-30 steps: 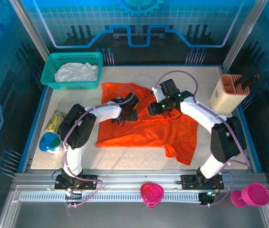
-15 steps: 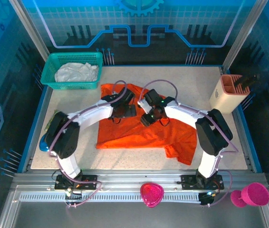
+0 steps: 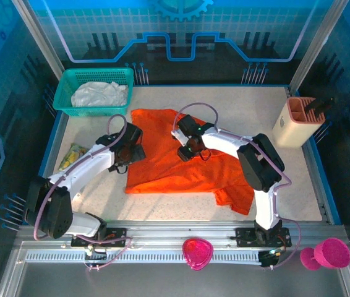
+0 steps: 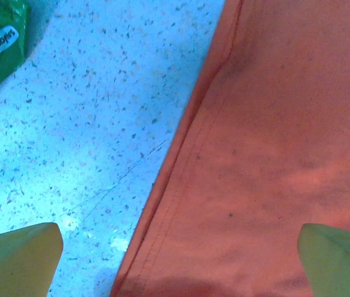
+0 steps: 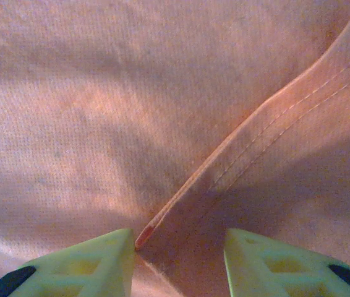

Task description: Fold and stack the t-shirts

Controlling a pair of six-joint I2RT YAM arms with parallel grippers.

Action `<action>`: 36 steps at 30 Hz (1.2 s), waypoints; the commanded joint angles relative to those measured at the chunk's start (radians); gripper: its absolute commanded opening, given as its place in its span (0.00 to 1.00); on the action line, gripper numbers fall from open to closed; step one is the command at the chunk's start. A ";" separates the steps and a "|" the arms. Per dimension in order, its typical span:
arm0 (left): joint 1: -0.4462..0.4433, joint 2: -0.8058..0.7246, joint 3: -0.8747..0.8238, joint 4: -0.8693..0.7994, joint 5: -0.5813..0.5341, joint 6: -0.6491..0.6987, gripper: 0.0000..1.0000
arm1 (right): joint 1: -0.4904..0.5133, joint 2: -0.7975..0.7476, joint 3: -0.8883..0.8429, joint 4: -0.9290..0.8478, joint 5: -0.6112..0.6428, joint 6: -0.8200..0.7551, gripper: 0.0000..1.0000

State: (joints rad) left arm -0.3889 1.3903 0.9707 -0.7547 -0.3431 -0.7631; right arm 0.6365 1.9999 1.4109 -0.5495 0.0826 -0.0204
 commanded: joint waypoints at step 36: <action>-0.093 0.355 -0.054 0.175 0.168 -0.090 0.84 | 0.024 0.003 0.068 -0.084 0.097 -0.013 0.00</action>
State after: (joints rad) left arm -0.4763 1.6840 0.9340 -0.6151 -0.2050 -0.8398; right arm 0.6613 2.0350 1.4273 -0.5922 0.1364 -0.0166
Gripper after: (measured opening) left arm 0.839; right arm 0.064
